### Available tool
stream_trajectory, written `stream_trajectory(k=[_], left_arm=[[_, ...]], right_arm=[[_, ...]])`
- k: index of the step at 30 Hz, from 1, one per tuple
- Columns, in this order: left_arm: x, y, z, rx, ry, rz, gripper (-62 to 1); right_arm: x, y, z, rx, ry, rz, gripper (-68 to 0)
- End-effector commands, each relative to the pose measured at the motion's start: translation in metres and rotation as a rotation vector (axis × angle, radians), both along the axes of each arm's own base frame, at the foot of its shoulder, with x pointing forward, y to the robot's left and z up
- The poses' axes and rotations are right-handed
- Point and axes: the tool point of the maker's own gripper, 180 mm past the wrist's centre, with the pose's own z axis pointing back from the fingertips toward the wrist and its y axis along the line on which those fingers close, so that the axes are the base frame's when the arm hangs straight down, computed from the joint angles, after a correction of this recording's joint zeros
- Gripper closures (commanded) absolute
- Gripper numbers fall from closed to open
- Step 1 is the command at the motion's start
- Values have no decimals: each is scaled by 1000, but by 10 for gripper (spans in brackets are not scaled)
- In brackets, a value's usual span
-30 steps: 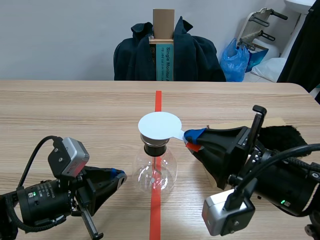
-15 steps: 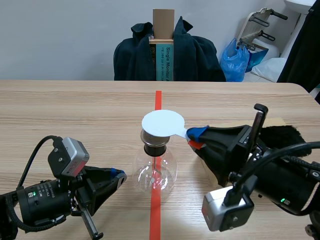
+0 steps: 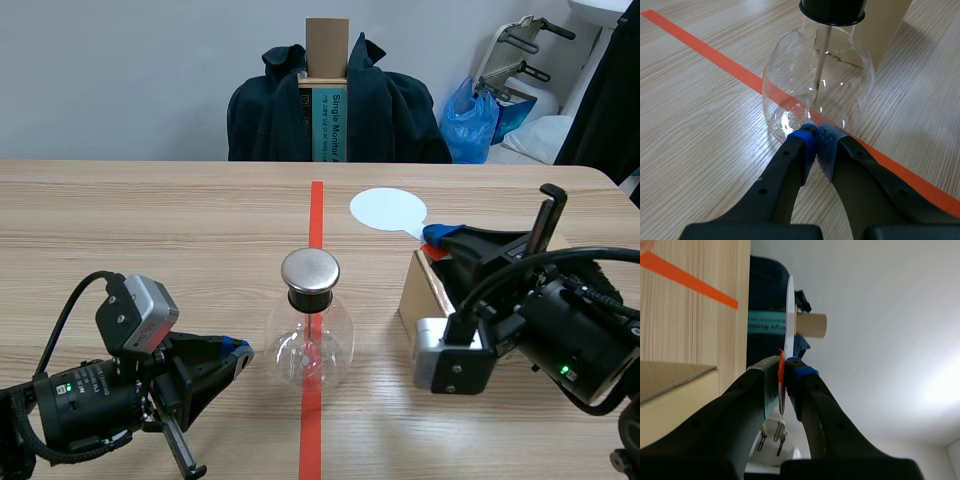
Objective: Do the electroscope experiment.
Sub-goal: 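Move the plate toward and away from the electroscope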
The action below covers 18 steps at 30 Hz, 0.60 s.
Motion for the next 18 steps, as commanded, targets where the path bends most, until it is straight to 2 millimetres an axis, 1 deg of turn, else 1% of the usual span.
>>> stream_trajectory(k=[1,6,10,13,18], left_arm=[[5,-3,11,-29,-32,6,-30],[5,-3,11,-29,-32,6,-30],[5,-3,11,-29,-32,6,-30],[5,-3,11,-29,-32,6,-30],[5,-3,11,-29,-32,6,-30]], right_arm=[[6,-4,11,7,-36,-26,-7],[14,-15,11,3,-39,-100,-6],[15,-17,11,3,-39,-111,-6],[13,-14,11,3,-38,-92,-6],[3,0,11,9,-35,4,-6]])
